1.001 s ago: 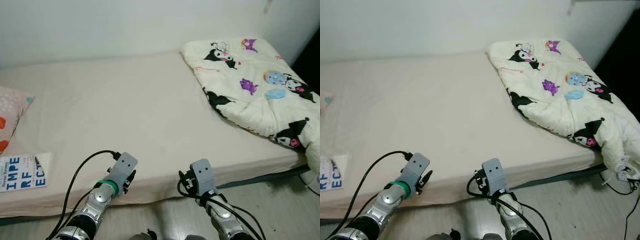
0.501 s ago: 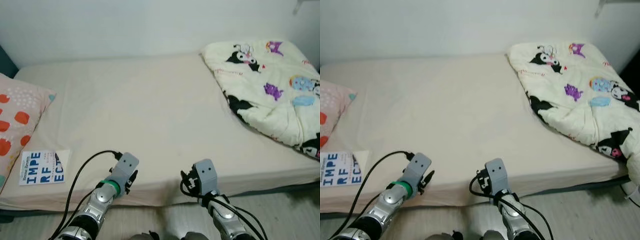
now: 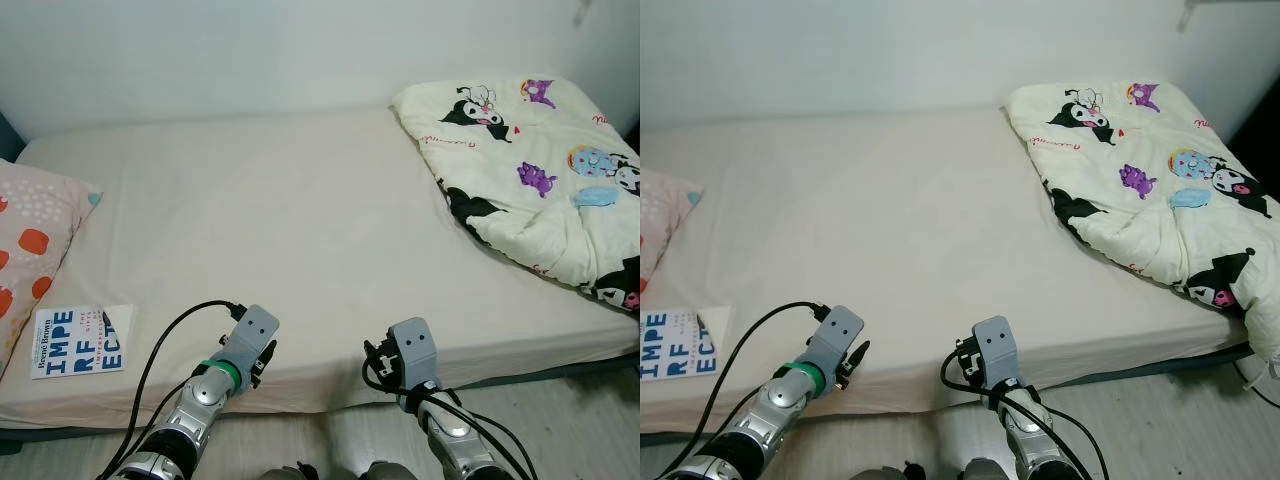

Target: Clean up the room

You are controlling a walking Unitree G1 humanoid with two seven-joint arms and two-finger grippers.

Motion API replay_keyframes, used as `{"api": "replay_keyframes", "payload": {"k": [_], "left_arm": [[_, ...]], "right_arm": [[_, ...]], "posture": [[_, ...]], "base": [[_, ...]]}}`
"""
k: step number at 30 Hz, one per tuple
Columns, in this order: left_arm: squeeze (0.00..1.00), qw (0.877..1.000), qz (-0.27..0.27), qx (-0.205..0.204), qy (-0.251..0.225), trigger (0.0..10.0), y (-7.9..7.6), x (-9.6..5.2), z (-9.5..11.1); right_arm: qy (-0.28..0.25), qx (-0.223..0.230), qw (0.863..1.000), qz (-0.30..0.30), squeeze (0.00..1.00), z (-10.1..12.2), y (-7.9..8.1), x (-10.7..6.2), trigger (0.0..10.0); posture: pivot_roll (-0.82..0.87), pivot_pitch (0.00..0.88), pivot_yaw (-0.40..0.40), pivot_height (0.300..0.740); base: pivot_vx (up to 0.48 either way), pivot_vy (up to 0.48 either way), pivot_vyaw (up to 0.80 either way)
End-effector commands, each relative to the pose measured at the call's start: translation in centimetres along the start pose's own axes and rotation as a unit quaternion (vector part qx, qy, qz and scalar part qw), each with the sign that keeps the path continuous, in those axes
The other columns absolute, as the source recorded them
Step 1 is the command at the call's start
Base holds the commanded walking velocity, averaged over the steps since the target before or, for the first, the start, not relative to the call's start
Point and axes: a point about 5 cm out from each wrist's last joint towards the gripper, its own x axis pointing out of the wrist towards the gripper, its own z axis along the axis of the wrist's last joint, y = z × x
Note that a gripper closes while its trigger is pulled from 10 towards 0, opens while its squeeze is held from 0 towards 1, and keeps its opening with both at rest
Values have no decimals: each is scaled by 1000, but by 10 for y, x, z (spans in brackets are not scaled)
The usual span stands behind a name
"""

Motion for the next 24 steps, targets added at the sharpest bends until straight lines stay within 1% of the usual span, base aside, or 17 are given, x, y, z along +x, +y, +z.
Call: {"api": "replay_keyframes", "payload": {"k": [1, 4, 5, 24], "left_arm": [[0, 1000, -7, 5, 6, 10000, -3, -2, -5], [0, 1000, -7, 6, 5, 10000, -3, -2, -4], [0, 1000, -9, 7, 2, 10000, -3, -2, -4], [0, 1000, -9, 9, 0, 10000, -4, -2, -3]], "right_arm": [[11, 6, 1000, 1, 0, -5, 2, -2, 10000], [11, 6, 1000, 2, 0, -5, 2, -2, 10000], [12, 5, 1000, 2, 0, -5, 2, -2, 10000], [14, 4, 1000, 3, 0, -5, 1, -2, 10000]], "posture": [[-44, 0, 51, 740], [-44, 0, 51, 740], [-44, 0, 50, 740], [-45, 0, 49, 740]], "base": [[0, 0, 0], [0, 0, 0], [0, -322, 0], [0, -393, 0]]}}
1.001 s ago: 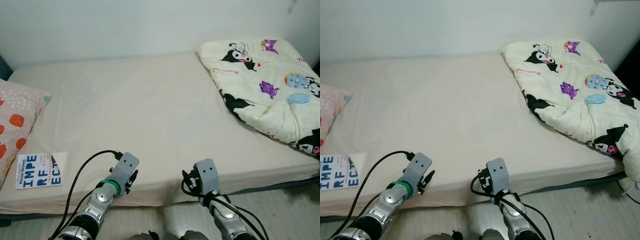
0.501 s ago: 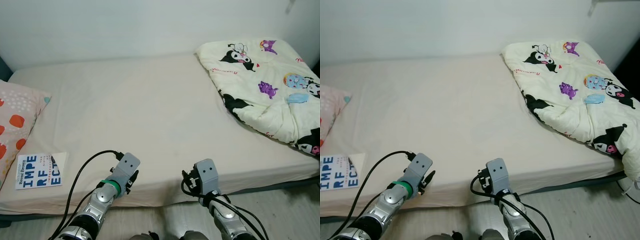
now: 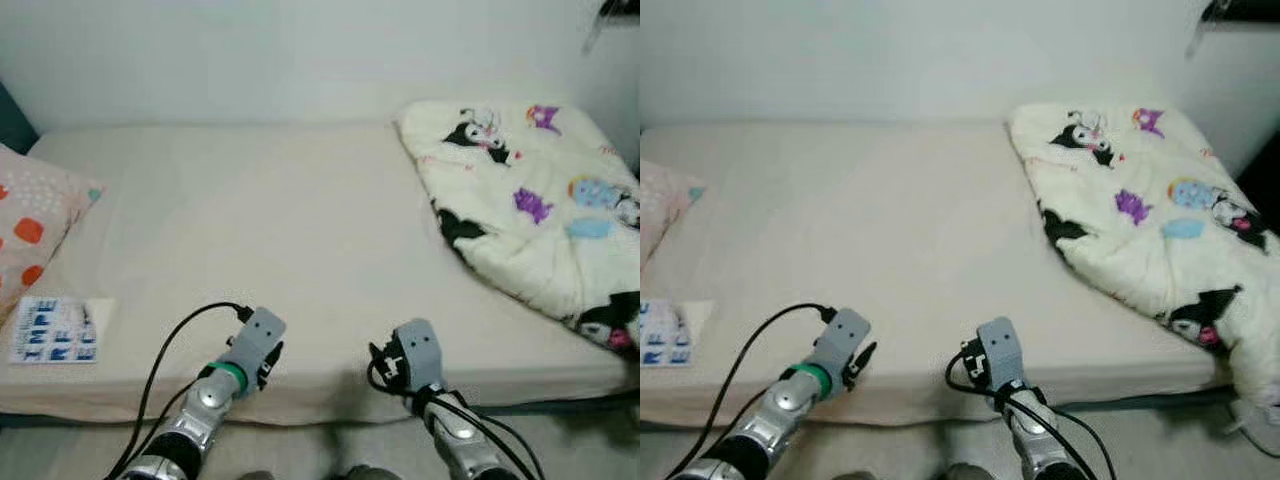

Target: Clean up the room

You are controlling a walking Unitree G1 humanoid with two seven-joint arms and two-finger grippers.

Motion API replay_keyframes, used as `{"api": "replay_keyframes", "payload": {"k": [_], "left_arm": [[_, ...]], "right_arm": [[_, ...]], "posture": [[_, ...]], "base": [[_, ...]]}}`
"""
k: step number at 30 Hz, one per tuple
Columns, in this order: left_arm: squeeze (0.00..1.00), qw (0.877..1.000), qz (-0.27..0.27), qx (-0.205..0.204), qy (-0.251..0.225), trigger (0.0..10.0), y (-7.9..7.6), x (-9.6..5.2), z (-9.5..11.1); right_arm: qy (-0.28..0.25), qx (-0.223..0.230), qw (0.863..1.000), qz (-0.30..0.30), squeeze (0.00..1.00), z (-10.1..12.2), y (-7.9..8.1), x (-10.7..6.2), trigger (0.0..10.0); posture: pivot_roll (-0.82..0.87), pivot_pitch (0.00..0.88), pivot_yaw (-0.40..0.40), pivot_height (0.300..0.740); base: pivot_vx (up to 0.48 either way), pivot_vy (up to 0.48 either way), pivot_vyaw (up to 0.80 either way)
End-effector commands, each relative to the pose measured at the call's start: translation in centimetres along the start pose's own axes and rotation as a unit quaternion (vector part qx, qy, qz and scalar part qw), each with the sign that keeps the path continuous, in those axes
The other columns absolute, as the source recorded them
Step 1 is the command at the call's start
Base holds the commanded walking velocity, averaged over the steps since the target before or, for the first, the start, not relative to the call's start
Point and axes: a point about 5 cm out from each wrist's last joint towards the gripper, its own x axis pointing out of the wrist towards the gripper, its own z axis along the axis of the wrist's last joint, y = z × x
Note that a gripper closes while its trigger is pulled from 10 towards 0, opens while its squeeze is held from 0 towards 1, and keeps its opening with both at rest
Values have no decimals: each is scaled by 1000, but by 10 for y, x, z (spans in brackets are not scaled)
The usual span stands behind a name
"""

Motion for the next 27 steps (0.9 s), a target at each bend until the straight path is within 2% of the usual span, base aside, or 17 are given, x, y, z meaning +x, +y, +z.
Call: {"api": "replay_keyframes", "payload": {"k": [1, 27], "left_arm": [[0, 1000, -2, 0, 13, 10000, -1, -3, -8], [0, 1000, -2, 4, 14, 10000, 0, -3, -7]], "right_arm": [[10, 6, 1000, 5, 0, -4, 5, -1, 10000], [11, 7, 1000, 5, 0, -4, 5, 0, 10000]], "posture": [[-45, 0, 50, 740], [-45, 0, 52, 740]], "base": [[0, -356, 0], [0, -320, 0]]}}
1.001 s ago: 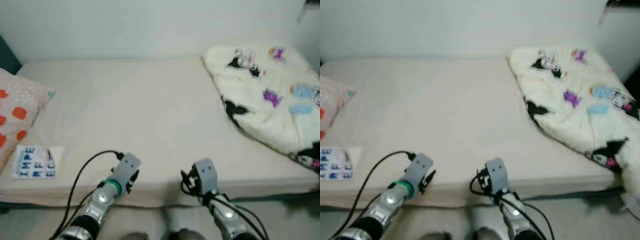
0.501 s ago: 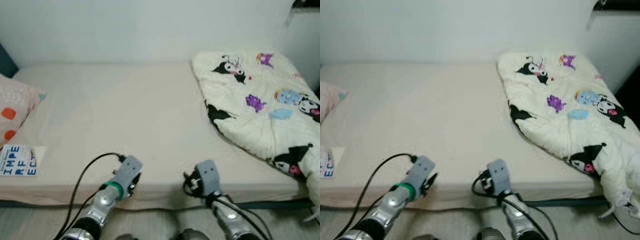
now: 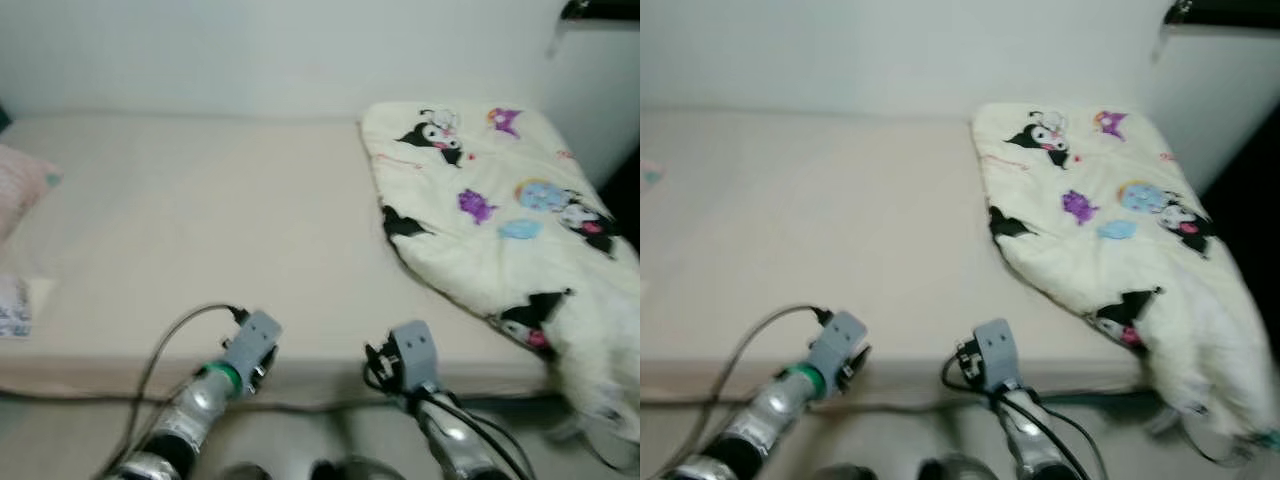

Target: Clean up the room

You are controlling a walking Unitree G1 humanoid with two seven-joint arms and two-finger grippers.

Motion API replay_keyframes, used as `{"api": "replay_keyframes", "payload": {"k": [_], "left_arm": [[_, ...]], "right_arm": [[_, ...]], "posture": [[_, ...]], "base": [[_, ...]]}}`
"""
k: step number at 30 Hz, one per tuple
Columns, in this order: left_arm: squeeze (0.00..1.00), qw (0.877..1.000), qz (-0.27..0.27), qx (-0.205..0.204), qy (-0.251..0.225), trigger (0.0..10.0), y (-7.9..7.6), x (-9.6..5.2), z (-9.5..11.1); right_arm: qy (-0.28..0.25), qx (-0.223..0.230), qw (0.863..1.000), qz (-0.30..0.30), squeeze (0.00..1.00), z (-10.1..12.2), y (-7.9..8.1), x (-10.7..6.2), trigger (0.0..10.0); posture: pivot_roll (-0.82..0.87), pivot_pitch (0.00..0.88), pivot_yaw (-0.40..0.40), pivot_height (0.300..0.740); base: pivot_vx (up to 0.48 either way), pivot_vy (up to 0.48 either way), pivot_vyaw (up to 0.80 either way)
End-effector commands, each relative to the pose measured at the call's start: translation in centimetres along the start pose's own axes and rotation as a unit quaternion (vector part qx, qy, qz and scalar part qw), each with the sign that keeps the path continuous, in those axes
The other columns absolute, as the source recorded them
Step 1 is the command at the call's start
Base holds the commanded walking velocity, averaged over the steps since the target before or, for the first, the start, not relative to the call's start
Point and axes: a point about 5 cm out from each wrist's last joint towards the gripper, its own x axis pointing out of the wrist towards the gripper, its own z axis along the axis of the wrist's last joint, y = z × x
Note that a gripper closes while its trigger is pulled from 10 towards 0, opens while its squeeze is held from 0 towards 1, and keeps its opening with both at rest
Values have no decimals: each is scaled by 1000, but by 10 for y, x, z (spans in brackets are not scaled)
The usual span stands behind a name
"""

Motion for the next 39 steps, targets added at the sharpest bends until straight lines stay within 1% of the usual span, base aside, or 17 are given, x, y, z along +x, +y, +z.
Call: {"api": "replay_keyframes", "payload": {"k": [1, 29, 39], "left_arm": [[0, 1000, -5, -3, 5, 10000, -4, -1, -3], [0, 1000, -5, -1, 8, 10000, -3, -1, -3], [0, 1000, -2, -10, 12, 10000, -2, -1, -5]], "right_arm": [[15, 1, 1000, -3, 0, -6, -2, -4, 10000], [14, 3, 1000, -3, 0, -7, 0, -4, 10000], [14, 4, 1000, -2, 0, -7, 1, -4, 10000]], "posture": [[-45, 0, 52, 740], [-45, 0, 58, 740], [-45, 0, 58, 740]], "base": [[0, -300, 0], [0, -324, 0], [0, 0, 0]]}}
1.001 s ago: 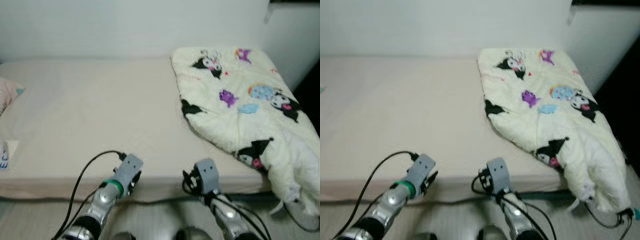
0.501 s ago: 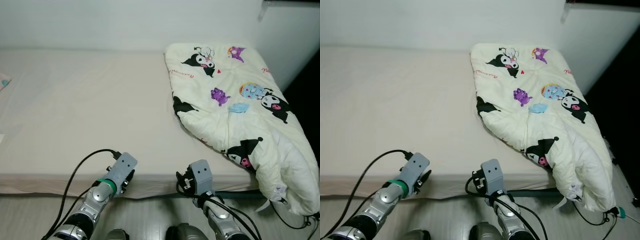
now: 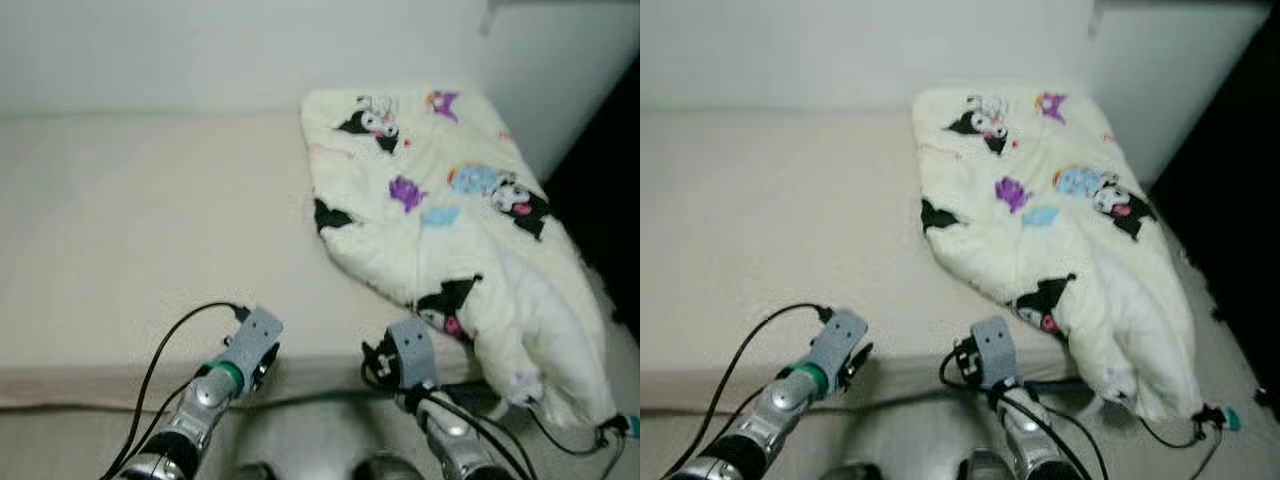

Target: Clean up the room

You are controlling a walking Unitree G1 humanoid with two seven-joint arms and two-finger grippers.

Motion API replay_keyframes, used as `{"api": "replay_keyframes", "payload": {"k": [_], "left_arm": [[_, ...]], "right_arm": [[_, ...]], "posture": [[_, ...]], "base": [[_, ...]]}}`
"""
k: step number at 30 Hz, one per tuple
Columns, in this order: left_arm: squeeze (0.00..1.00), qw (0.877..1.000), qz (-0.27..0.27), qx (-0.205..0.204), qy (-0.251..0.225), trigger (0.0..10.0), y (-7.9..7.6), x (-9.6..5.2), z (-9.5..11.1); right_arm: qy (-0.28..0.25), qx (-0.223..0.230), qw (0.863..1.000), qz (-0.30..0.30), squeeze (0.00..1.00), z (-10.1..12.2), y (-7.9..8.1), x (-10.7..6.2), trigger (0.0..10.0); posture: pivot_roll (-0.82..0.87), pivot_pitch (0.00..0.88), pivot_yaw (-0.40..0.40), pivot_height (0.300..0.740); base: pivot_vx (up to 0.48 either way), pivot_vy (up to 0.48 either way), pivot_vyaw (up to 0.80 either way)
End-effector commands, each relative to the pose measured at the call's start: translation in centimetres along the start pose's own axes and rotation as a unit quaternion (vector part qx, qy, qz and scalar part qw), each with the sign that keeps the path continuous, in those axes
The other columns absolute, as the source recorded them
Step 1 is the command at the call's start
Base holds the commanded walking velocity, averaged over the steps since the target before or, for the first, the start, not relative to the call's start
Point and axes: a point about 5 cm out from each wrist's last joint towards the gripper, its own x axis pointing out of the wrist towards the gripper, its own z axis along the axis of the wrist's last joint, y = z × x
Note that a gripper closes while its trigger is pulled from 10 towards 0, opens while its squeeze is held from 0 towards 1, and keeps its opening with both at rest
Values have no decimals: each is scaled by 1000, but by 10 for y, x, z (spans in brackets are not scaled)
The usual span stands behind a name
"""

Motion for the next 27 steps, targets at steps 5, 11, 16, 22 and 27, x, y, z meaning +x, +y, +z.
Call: {"api": "replay_keyframes", "payload": {"k": [5, 11, 16, 22, 27], "left_arm": [[0, 1000, 4, -7, 16, 10000, 2, -3, -8], [0, 1000, 7, -9, 14, 10000, 3, -3, -7], [0, 998, 33, -39, -36, 10000, 11, 3, 15], [0, 986, 48, -84, -138, 10000, 18, 10, 65], [0, 968, 40, -95, -228, 10000, 16, 10, 118]], "right_arm": [[9, 6, 1000, 7, 0, -6, 7, -2, 10000], [5, 3, 1000, 4, 0, -4, 6, -2, 10000], [-60, 8, 998, -25, 0, 21, -7, 5, 10000], [-138, 7, 988, -63, 0, 59, -24, 13, 10000], [-196, 24, 976, -90, 0, 90, -41, 15, 10000]], "posture": [[-44, 0, 57, 740], [-47, 0, 58, 740], [-52, 0, 57, 740], [-56, 0, 48, 740], [-63, 0, 47, 715]], "base": [[0, 0, 0], [0, 0, 0], [0, 0, 0], [0, 0, 0], [0, 0, 0]]}}
